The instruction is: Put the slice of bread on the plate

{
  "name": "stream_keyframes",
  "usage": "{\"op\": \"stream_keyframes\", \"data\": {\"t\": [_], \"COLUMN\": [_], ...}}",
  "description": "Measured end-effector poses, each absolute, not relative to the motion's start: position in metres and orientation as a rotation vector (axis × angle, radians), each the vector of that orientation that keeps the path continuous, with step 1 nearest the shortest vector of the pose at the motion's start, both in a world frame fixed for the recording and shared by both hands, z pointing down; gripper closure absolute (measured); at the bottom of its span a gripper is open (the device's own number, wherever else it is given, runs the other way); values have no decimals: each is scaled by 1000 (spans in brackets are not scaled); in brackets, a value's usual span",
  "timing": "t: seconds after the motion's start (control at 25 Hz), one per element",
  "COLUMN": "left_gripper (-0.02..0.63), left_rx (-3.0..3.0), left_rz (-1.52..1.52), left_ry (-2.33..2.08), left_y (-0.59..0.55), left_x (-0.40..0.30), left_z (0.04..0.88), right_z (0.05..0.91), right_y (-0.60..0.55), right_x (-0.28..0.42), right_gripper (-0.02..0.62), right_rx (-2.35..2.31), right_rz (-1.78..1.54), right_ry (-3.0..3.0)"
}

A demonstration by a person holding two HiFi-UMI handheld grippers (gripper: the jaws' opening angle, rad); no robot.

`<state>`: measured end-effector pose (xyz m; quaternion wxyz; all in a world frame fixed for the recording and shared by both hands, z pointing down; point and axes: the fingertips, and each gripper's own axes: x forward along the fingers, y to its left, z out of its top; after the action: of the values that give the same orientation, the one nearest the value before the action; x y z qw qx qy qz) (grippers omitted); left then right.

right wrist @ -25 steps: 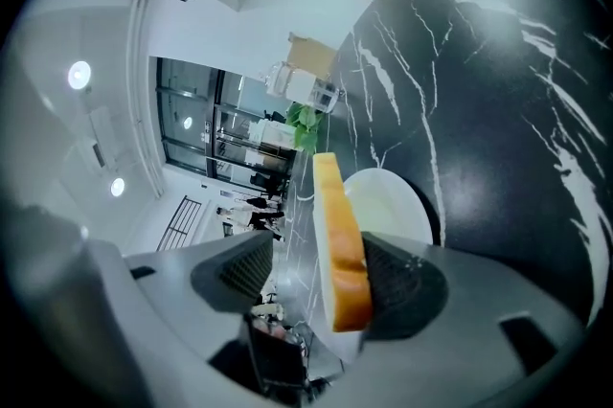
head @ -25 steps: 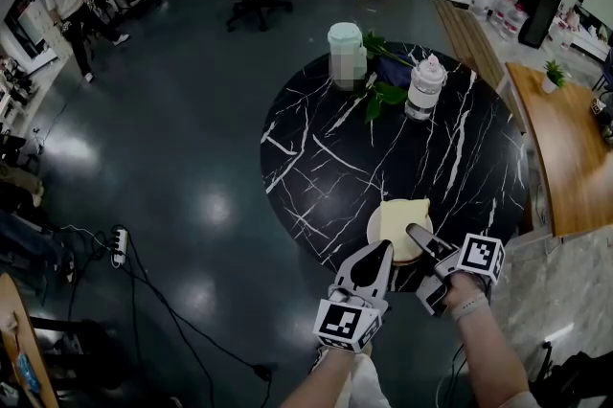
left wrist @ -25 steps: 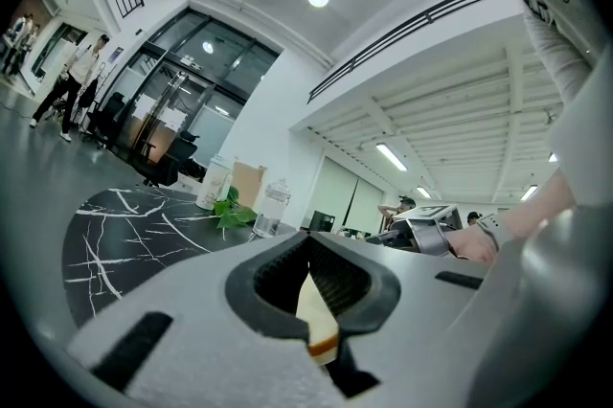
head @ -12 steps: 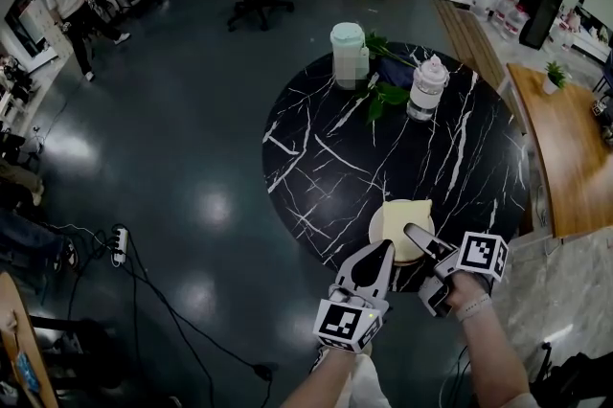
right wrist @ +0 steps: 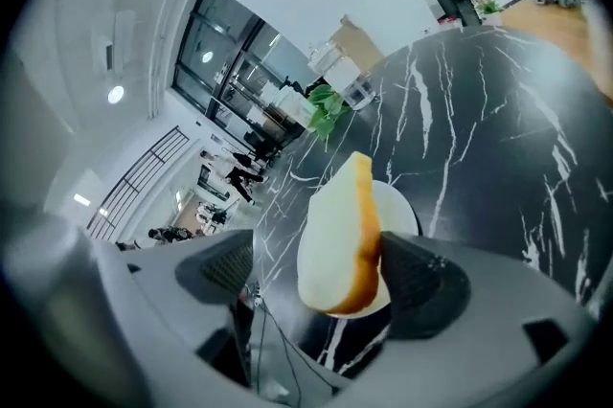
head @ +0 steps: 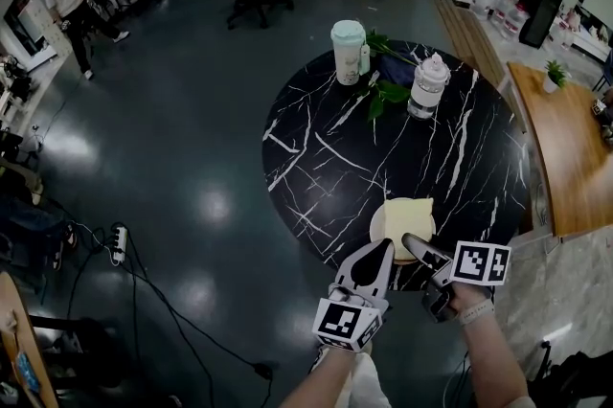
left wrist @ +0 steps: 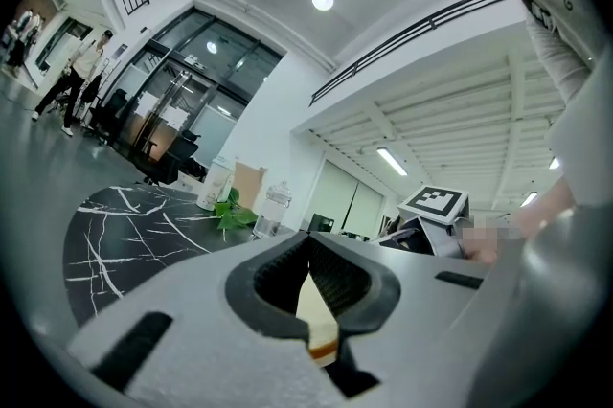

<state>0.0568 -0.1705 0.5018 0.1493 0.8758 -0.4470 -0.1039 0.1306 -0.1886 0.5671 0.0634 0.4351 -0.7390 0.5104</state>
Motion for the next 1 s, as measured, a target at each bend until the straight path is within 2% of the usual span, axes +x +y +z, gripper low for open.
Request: {"op": "stream_keyframes", "data": {"t": [0.48,0.88,0.92,1.0], "left_gripper": [599,600,599,599], "left_rx": [2521,2523,2523,2524], "left_rz": [-303,-273,-272,-270], "left_ry": [-1270,-1259,-1258,-1254], "left_y": [-170,-165,-165,-164], "left_x": [59,61,61,62], "left_z": [502,506,505,504], "right_z": [565,547,545,541], "right_y": [-186,-178,-177,-176], "right_x": [144,137,137,140], "right_gripper": [216,226,253,419], "right_rx": [1297,1258,1265,1299], "right_rz": [1458,1168,1147,1118], "right_ry": [-2248,-2354,-2358,-2356]}}
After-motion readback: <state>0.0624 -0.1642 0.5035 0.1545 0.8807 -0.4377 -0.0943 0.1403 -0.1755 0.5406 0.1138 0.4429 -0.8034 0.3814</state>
